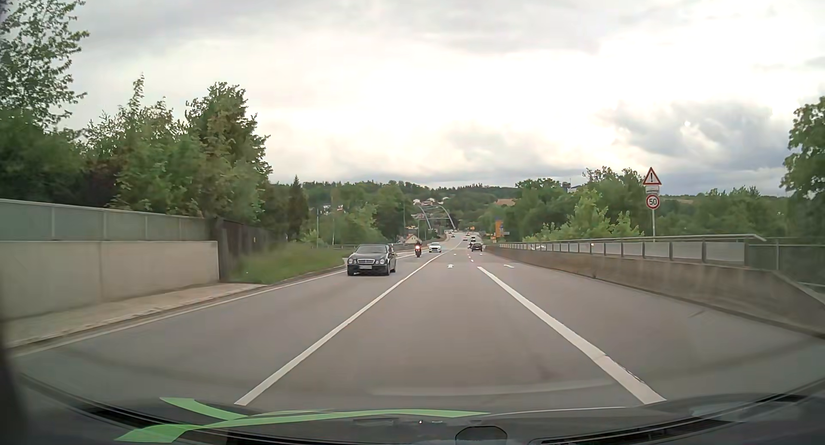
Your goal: Follow the waypoints while adhering to traffic rules and regulations
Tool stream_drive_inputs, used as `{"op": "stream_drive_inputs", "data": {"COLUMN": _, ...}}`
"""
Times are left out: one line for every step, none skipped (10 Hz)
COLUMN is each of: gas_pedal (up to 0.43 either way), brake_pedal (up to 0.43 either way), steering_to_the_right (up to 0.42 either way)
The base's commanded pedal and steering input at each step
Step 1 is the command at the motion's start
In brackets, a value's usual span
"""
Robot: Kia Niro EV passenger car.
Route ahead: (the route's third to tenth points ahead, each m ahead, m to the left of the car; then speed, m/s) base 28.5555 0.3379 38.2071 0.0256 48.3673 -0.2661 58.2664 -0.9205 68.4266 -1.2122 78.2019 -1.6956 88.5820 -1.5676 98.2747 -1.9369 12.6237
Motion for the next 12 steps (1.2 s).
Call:
{"op": "stream_drive_inputs", "data": {"gas_pedal": 0.028, "brake_pedal": 0.0, "steering_to_the_right": 0.001}}
{"op": "stream_drive_inputs", "data": {"gas_pedal": 0.028, "brake_pedal": 0.0, "steering_to_the_right": 0.001}}
{"op": "stream_drive_inputs", "data": {"gas_pedal": 0.028, "brake_pedal": 0.0, "steering_to_the_right": 0.001}}
{"op": "stream_drive_inputs", "data": {"gas_pedal": 0.028, "brake_pedal": 0.0, "steering_to_the_right": 0.001}}
{"op": "stream_drive_inputs", "data": {"gas_pedal": 0.028, "brake_pedal": 0.0, "steering_to_the_right": 0.002}}
{"op": "stream_drive_inputs", "data": {"gas_pedal": 0.028, "brake_pedal": 0.0, "steering_to_the_right": 0.001}}
{"op": "stream_drive_inputs", "data": {"gas_pedal": 0.028, "brake_pedal": 0.0, "steering_to_the_right": 0.002}}
{"op": "stream_drive_inputs", "data": {"gas_pedal": 0.028, "brake_pedal": 0.0, "steering_to_the_right": 0.001}}
{"op": "stream_drive_inputs", "data": {"gas_pedal": 0.028, "brake_pedal": 0.0, "steering_to_the_right": 0.002}}
{"op": "stream_drive_inputs", "data": {"gas_pedal": 0.028, "brake_pedal": 0.0, "steering_to_the_right": 0.001}}
{"op": "stream_drive_inputs", "data": {"gas_pedal": 0.028, "brake_pedal": 0.0, "steering_to_the_right": 0.002}}
{"op": "stream_drive_inputs", "data": {"gas_pedal": 0.028, "brake_pedal": 0.0, "steering_to_the_right": 0.002}}
